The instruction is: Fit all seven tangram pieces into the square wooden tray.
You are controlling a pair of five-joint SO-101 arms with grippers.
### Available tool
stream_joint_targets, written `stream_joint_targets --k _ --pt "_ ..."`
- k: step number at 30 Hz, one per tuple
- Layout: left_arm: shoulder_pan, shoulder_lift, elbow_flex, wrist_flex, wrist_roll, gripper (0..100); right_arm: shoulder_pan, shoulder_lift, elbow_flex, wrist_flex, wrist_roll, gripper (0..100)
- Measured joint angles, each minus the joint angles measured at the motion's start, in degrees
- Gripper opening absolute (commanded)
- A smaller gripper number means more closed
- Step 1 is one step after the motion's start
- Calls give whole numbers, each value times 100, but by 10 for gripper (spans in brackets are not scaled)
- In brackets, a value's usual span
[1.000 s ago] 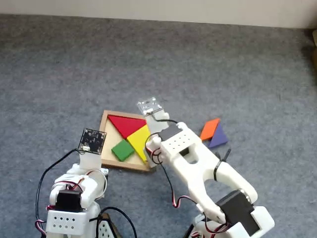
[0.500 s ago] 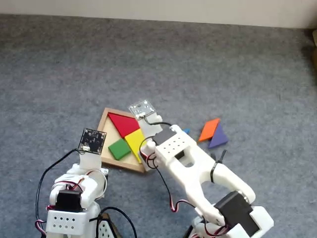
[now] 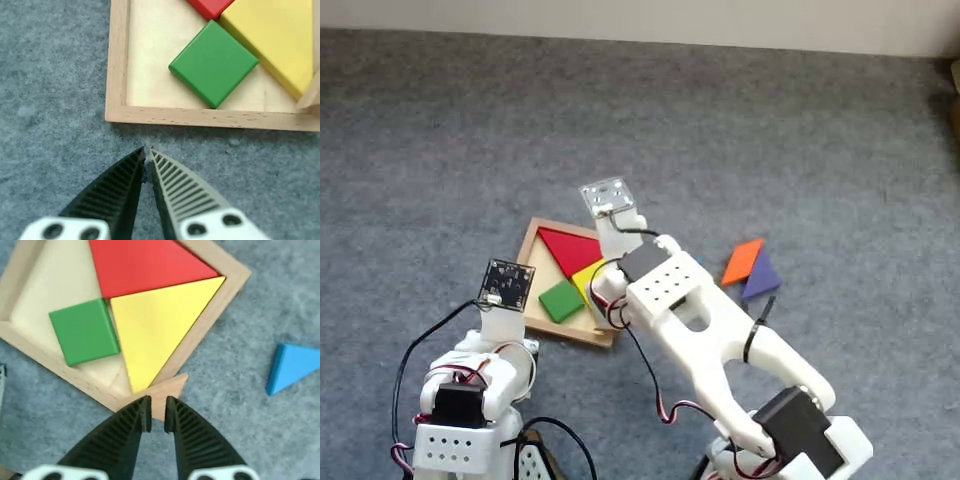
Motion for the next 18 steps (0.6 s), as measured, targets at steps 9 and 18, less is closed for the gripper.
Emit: stream_joint_targets --k 9,18 --pt "0 0 0 0 0 15 -264 0 0 -440 -88 63" --pt "0 0 0 0 0 15 123 0 0 -35 211 63"
